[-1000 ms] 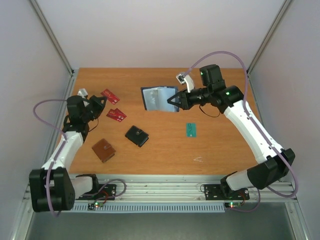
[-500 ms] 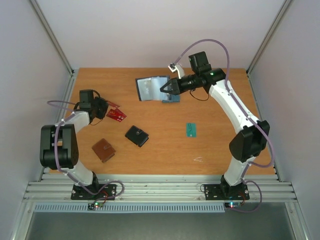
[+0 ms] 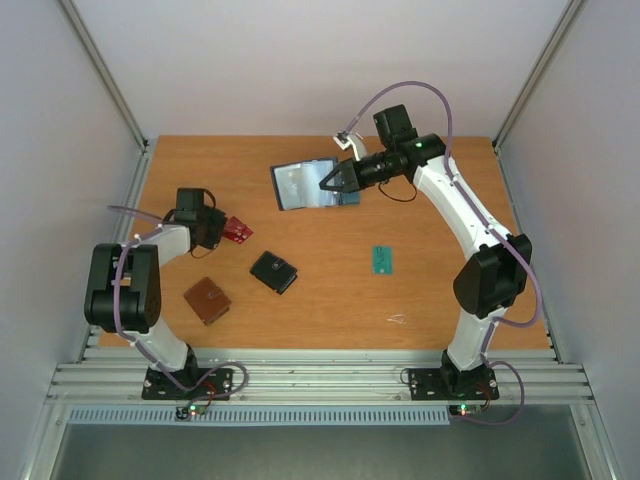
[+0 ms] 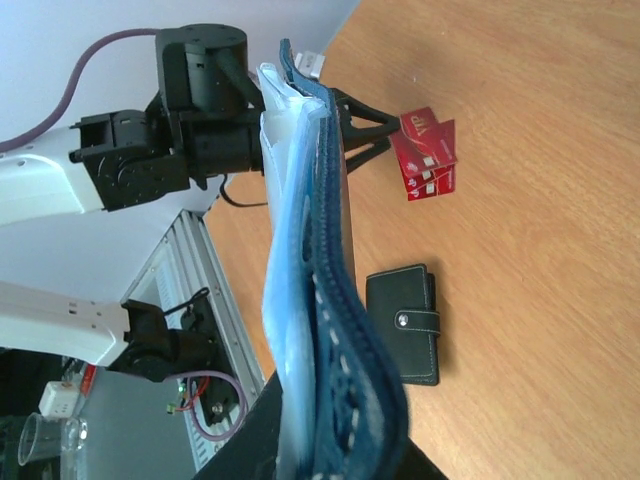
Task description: Take the credit cards out of the card holder
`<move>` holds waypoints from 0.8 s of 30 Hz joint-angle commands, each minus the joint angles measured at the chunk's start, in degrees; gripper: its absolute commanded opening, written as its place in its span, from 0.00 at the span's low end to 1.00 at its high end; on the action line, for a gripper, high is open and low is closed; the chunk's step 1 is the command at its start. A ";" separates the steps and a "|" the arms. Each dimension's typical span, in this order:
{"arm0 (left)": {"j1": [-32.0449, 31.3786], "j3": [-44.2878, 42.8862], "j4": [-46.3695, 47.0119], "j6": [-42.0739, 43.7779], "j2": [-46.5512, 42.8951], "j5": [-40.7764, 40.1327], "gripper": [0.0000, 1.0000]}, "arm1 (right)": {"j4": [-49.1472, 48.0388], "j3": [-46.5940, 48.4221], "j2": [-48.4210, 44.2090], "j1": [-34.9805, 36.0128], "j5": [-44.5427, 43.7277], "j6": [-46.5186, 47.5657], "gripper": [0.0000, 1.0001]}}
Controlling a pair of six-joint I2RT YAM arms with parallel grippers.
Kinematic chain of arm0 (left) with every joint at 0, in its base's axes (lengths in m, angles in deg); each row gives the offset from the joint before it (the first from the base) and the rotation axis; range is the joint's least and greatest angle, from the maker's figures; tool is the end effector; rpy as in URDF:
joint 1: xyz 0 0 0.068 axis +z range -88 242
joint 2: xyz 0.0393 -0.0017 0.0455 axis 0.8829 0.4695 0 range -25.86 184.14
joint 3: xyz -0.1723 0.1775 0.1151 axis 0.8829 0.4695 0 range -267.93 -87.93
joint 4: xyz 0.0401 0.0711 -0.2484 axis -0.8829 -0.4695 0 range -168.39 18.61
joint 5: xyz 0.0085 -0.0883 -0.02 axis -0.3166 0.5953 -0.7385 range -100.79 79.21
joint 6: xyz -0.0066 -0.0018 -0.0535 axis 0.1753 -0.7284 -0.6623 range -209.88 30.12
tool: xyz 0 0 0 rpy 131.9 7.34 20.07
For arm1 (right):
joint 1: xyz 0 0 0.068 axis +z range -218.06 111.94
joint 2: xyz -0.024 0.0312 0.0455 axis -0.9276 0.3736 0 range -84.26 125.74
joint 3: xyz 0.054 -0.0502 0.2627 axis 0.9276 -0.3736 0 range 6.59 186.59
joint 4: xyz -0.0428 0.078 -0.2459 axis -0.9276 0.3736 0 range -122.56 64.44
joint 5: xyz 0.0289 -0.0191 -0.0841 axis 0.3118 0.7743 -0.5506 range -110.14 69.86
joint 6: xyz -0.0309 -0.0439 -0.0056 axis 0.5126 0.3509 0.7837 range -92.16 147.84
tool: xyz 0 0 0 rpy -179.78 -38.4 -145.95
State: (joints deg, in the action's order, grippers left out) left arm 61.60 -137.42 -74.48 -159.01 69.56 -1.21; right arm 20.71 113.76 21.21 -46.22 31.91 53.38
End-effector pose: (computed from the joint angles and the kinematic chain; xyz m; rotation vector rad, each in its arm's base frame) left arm 0.3298 -0.0083 0.1596 -1.3746 2.1517 -0.7196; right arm 0.3545 0.1723 0.3600 -1.2505 1.9001 1.0691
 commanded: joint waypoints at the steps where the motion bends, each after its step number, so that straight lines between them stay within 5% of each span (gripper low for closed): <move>1: -1.95 1.92 -5.97 -0.19 -2.28 -6.04 0.41 | 0.49 -0.64 -3.34 -0.14 0.95 0.72 0.03; 3: -1.93 2.95 -8.76 0.61 -5.08 -6.86 0.53 | 0.56 -1.18 -4.50 -0.21 0.51 1.05 0.03; 9: -1.93 5.50 -7.62 8.02 -17.04 -1.99 0.58 | 1.58 -1.60 -8.14 -0.20 3.40 3.09 0.04; 12: -1.96 9.50 10.95 12.99 -24.28 10.40 0.61 | 0.73 -3.05 -10.76 -0.18 7.81 4.02 0.04; 15: -2.60 10.65 32.13 21.03 -29.19 31.61 0.68 | -0.04 -4.74 -13.26 -0.14 9.19 4.36 0.05; 19: -3.32 8.97 35.23 27.56 -34.45 46.63 0.78 | -2.52 -7.02 -16.07 -0.03 11.39 3.45 0.05; 24: -4.95 7.95 34.19 31.38 -38.65 53.97 0.82 | -4.30 -9.07 -18.58 1.95 11.02 2.67 0.06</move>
State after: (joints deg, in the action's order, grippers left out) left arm 57.95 -127.72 -46.13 -134.05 33.21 39.86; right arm 19.27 105.92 4.88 -45.80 40.98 56.26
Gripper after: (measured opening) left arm 0.815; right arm 0.065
